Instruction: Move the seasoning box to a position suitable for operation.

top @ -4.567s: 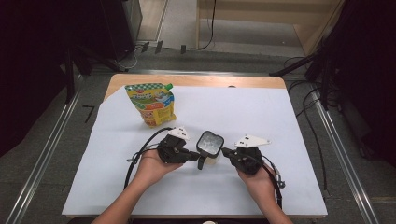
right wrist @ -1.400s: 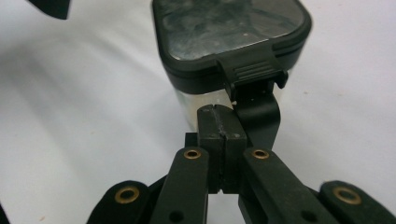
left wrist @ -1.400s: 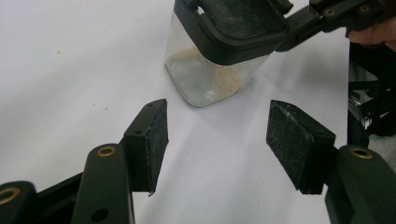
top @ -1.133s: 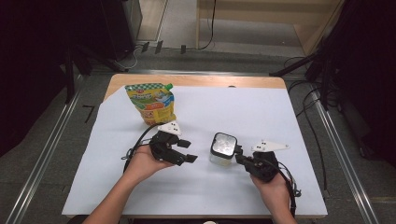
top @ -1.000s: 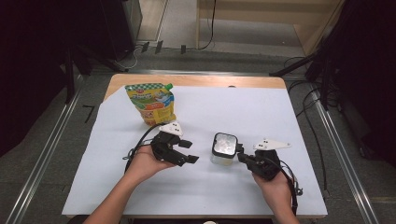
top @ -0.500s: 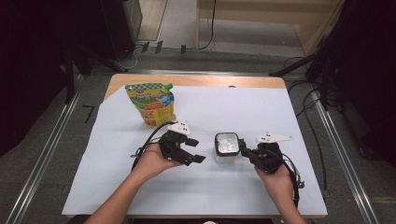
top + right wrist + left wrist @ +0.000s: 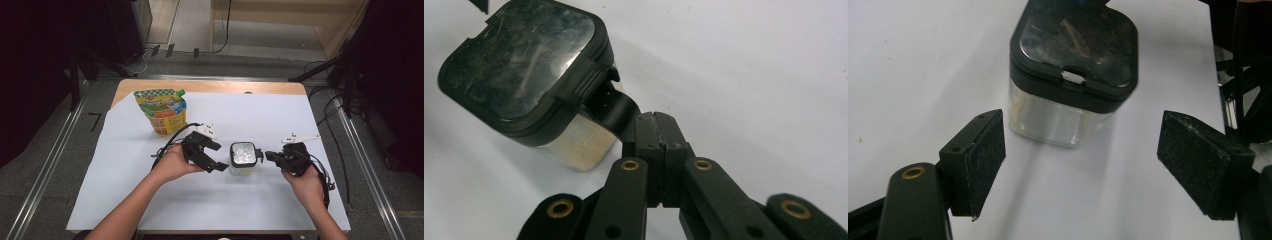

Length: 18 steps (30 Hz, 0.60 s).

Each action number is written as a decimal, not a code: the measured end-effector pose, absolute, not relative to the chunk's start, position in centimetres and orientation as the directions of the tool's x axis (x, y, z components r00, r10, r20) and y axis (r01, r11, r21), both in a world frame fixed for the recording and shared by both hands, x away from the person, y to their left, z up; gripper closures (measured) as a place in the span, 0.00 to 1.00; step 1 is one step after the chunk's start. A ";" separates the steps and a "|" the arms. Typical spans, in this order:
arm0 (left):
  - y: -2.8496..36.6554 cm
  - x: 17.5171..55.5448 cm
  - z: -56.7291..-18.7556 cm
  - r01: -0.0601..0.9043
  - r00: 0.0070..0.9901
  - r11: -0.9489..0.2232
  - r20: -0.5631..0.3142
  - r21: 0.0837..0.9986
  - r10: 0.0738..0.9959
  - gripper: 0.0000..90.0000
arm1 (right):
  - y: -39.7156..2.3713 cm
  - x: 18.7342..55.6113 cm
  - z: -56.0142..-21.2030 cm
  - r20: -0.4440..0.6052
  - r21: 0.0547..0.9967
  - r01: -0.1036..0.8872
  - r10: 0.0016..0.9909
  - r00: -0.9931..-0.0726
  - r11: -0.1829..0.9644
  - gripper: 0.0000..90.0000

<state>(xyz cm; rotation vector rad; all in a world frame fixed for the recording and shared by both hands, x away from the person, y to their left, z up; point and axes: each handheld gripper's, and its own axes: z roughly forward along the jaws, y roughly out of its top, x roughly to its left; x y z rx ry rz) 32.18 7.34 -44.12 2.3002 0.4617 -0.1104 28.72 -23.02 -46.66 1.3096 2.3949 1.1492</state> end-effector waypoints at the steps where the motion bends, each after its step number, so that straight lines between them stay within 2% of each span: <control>1: 7.2 32.4 -44.2 0.363 0.930 -0.637 -0.220 0.680 0.295 0.22 | -23.0 28.9 -46.8 0.202 0.702 0.641 0.776 -0.598 0.311 1.00; 4: 6.7 32.9 -44.6 0.359 0.932 -0.635 -0.229 0.684 0.279 0.22 | -23.0 29.1 -47.1 0.202 0.706 0.637 0.774 -0.601 0.310 1.00; 9: 5.5 33.0 -44.9 0.310 0.949 -0.660 -0.181 0.684 0.258 0.21 | -22.9 29.2 -47.1 0.211 0.709 0.637 0.771 -0.601 0.302 1.00; 14: 4.5 33.4 -45.6 0.314 0.949 -0.684 -0.197 0.658 0.247 0.18 | -22.6 29.2 -47.1 0.206 0.714 0.633 0.774 -0.599 0.299 1.00; 18: 3.6 33.3 -45.9 0.290 0.956 -0.692 -0.175 0.661 0.234 0.17 | -22.6 29.2 -47.1 0.206 0.715 0.632 0.774 -0.599 0.299 1.00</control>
